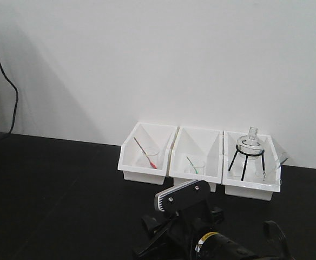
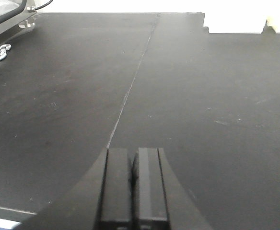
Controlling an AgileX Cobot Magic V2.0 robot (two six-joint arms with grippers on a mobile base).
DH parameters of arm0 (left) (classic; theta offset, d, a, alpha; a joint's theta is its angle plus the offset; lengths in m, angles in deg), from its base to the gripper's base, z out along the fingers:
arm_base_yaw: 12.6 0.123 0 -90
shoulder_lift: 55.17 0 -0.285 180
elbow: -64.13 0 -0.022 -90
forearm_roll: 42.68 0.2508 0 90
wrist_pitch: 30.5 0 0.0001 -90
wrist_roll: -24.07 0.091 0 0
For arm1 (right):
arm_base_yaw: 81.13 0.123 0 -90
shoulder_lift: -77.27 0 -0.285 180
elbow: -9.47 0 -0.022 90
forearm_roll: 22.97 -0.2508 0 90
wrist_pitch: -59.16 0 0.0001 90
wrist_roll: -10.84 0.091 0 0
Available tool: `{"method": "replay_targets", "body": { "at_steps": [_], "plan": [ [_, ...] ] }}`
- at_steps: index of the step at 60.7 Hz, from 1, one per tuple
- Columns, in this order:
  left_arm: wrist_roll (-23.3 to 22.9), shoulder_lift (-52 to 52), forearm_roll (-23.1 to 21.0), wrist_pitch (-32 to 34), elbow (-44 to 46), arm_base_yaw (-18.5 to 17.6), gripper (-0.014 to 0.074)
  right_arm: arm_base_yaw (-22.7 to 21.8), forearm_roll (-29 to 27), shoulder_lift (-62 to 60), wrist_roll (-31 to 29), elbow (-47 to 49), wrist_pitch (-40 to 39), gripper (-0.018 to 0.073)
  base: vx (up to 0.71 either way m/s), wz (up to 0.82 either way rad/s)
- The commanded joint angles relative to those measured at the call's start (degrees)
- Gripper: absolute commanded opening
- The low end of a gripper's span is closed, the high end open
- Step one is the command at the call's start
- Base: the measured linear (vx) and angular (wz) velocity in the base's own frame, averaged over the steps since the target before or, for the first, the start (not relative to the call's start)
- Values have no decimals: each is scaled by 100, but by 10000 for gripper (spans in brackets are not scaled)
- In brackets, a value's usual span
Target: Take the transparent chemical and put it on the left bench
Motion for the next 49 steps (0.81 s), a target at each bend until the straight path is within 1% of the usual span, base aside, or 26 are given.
{"method": "replay_targets", "body": {
  "at_steps": [1, 5, 10, 21, 26, 30, 36, 41, 49],
  "plan": [
    [-45, -110, -4, 449, -93, -10, -4, 1, 45, -321, 56, 175, -275, 525, 0, 0],
    [-45, -110, -4, 449, -93, -10, -4, 1, 45, -498, -7, 144, -100, 567, 0, 0],
    [-45, -110, -4, 449, -93, -10, -4, 1, 45, -728, -8, 144, 310, 571, 0, 0],
    [-45, -110, -4, 449, -93, -10, -4, 1, 57, -1680, -14, 144, 2064, 568, 0, 0],
    [-45, -110, -4, 449, -93, -10, -4, 1, 57, -2094, -14, 144, 2675, 568, 0, 0],
    [-45, -110, -4, 449, -93, -10, -4, 1, 57, -2358, -9, 144, 3020, 568, 0, 0],
    [-45, -110, -4, 449, -93, -10, -4, 1, 52, -2593, -9, 144, 3316, 568, 0, 0],
    [-45, -110, -4, 449, -93, -10, -4, -7, 90, -2743, -9, 144, 3343, 568, 0, 0],
    [-45, -110, -4, 449, -93, -10, -4, -7, 92, -2904, -9, 144, 3330, 522, 0, 0]
  ]
}}
